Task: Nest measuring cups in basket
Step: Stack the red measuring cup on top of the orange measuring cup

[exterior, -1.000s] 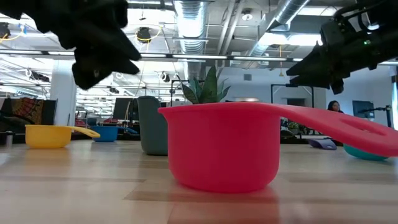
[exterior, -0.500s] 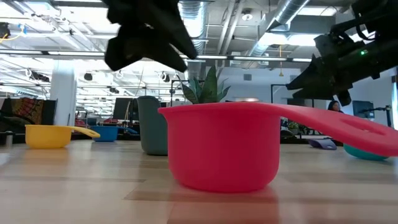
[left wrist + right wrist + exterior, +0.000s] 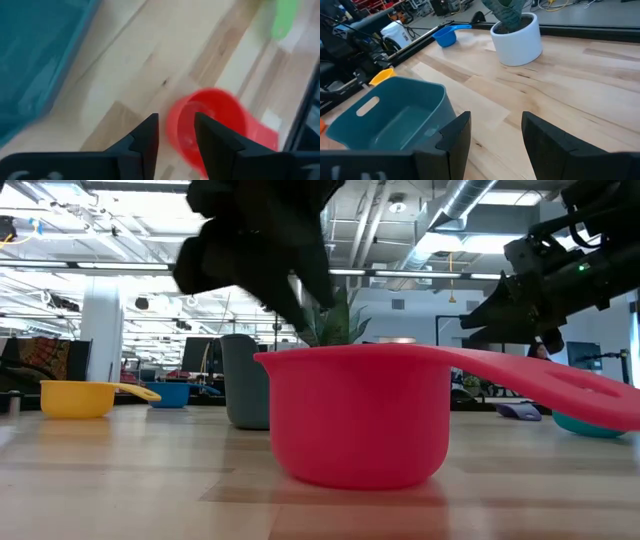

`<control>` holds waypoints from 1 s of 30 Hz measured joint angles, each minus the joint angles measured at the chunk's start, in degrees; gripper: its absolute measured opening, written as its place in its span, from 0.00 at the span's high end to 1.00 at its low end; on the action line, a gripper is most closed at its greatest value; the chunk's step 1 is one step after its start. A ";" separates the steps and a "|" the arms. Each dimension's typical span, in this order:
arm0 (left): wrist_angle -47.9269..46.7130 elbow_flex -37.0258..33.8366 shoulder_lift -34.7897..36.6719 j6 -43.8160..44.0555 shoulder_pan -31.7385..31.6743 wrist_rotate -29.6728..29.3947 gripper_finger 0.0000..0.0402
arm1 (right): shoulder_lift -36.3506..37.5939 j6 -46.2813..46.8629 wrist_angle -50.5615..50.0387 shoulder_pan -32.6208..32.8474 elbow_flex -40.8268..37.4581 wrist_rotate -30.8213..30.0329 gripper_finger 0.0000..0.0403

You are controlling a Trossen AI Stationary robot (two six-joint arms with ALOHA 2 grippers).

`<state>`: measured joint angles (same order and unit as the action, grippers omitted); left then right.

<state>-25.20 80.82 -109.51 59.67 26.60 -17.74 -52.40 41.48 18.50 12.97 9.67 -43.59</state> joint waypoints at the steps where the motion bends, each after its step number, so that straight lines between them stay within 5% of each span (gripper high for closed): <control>1: -1.50 0.08 -0.01 0.95 0.34 -0.05 0.67 | 0.00 -0.64 0.00 0.04 0.00 0.00 0.50; 10: -1.21 0.19 -0.44 2.26 1.87 -0.72 0.50 | 0.00 -2.99 0.51 -0.80 0.00 0.00 0.51; 19: -1.37 -0.31 -0.76 1.76 1.98 -3.23 0.49 | 0.00 -3.11 0.48 -1.44 0.00 0.18 0.50; 30: -0.28 -0.29 -5.14 2.15 1.93 2.94 0.49 | -0.02 -3.03 1.64 0.29 0.00 0.33 0.50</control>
<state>-25.48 80.53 -114.65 61.82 28.53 -14.80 -52.42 38.46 20.14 13.26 9.67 -43.27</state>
